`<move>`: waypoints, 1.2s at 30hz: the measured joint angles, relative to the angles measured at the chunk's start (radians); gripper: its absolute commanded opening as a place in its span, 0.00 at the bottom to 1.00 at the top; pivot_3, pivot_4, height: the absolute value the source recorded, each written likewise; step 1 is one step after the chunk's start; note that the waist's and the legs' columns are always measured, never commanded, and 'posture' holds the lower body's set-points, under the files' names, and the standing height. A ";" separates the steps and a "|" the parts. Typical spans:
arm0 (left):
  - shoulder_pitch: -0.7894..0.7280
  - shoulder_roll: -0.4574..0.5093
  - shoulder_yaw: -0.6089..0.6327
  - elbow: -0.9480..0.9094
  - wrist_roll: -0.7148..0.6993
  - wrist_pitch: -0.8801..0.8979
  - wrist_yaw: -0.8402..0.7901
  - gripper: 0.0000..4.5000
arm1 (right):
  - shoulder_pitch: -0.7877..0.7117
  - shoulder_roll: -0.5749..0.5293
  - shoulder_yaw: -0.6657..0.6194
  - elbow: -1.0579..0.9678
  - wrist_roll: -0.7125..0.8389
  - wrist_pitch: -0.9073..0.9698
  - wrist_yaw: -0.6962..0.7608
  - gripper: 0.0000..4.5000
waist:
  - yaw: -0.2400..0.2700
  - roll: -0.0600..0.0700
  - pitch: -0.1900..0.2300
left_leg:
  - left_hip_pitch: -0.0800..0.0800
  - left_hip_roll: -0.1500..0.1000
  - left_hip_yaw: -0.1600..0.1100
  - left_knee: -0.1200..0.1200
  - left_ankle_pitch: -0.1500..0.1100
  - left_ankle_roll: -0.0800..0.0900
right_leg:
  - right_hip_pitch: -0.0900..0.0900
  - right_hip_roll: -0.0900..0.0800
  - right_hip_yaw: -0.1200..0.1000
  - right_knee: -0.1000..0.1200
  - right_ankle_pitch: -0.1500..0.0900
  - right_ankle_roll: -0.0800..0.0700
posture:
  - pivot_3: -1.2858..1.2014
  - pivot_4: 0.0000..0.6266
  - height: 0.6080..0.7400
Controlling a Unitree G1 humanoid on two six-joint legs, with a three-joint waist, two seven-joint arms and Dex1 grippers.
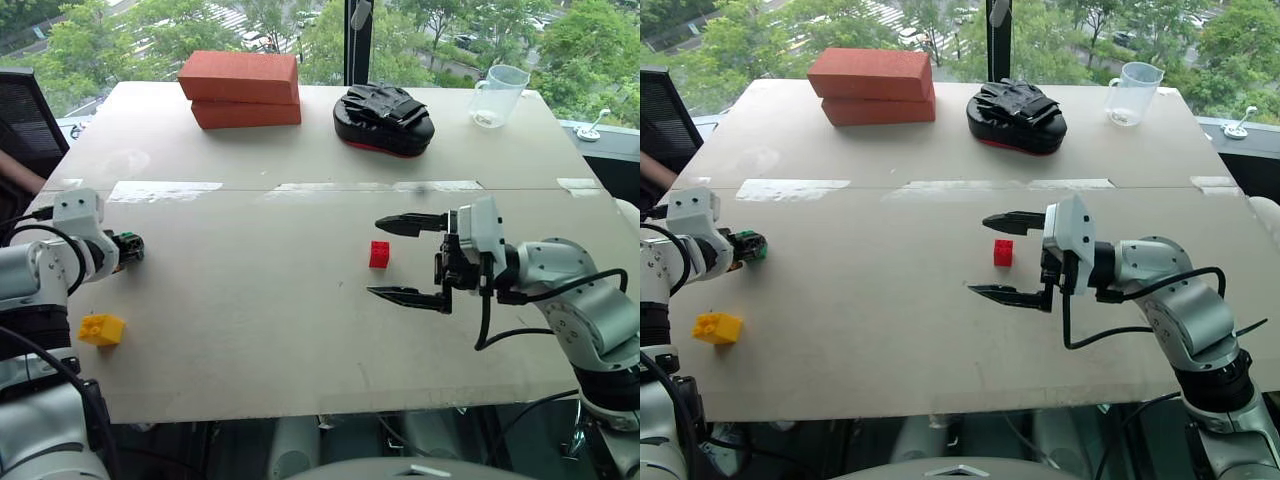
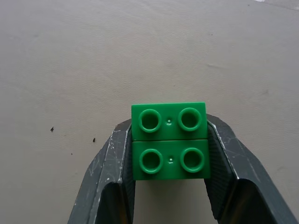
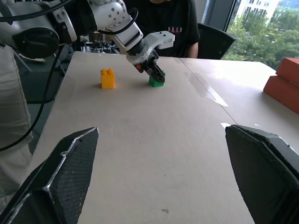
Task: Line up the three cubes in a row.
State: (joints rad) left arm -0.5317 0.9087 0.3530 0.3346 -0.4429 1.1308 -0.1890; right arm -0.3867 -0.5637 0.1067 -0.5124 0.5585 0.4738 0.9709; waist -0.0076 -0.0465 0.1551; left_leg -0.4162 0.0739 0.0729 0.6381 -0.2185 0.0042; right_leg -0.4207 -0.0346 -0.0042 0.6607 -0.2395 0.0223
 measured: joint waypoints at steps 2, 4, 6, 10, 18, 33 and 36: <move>0.032 0.000 0.005 -0.032 -0.002 -0.018 -0.038 0.29 | 0.007 -0.006 -0.004 -0.002 0.001 0.000 -0.001 1.00 | -0.002 0.000 0.000 | 0.000 0.000 0.000 0.000 0.000 0.000 | 0.000 0.000 0.000 0.000 0.000 0.000 | 0.52 0.24 1.00; 0.067 0.000 0.006 -0.082 -0.012 -0.047 -0.093 0.29 | 0.014 -0.015 -0.008 -0.002 0.002 0.000 -0.002 1.00 | -0.002 0.000 0.000 | 0.000 0.000 0.000 0.000 0.000 0.000 | 0.000 0.000 0.000 0.000 0.000 0.000 | 0.52 0.24 1.00; 0.119 -0.027 0.016 -0.233 -0.075 -0.137 -0.248 0.29 | 0.037 -0.026 -0.026 -0.006 0.006 0.000 -0.007 1.00 | 0.005 -0.001 0.001 | -0.002 0.000 -0.001 0.000 0.000 0.000 | 0.000 -0.002 -0.001 0.000 0.000 0.000 | 0.52 0.24 1.00; 0.168 0.004 -0.109 -0.480 -0.110 -0.355 -0.551 0.29 | 0.060 -0.042 -0.049 -0.006 0.005 -0.011 -0.016 1.00 | 0.018 -0.001 0.001 | -0.001 -0.001 0.001 0.000 0.000 0.000 | 0.001 -0.002 0.000 -0.001 -0.001 -0.003 | 0.52 0.24 1.00; -0.029 0.052 -0.493 -0.190 0.109 -0.829 -1.139 0.29 | 0.150 -0.129 -0.151 0.012 0.021 -0.033 0.026 1.00 | 0.018 0.004 0.004 | 0.000 0.001 0.000 0.004 0.000 0.001 | 0.001 0.003 0.002 0.000 -0.002 -0.004 | 0.52 0.24 1.00; -0.488 -0.326 -0.643 0.584 0.378 -1.338 -1.393 0.29 | 0.316 -0.170 -0.242 -0.089 0.036 -0.007 -0.065 1.00 | 0.022 0.003 0.004 | -0.013 0.000 -0.003 0.015 -0.002 0.005 | -0.002 0.003 0.000 -0.002 0.000 0.006 | 0.52 0.24 1.00; -0.512 -0.365 -0.649 0.644 0.415 -1.380 -1.399 0.29 | 0.339 -0.180 -0.249 -0.105 0.045 0.012 -0.082 1.00 | 0.021 0.003 0.004 | -0.013 0.000 -0.003 0.016 -0.002 0.005 | -0.002 0.003 0.000 -0.002 0.001 0.006 | 0.52 0.24 1.00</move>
State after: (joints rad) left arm -1.0439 0.5439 -0.2963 0.9789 -0.0279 -0.2490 -1.5877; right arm -0.0478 -0.7441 -0.1421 -0.6177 0.6036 0.4862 0.8887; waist 0.0137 -0.0432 0.1589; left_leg -0.4297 0.0737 0.0695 0.6539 -0.2210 0.0091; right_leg -0.4222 -0.0316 -0.0043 0.6585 -0.2388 0.0284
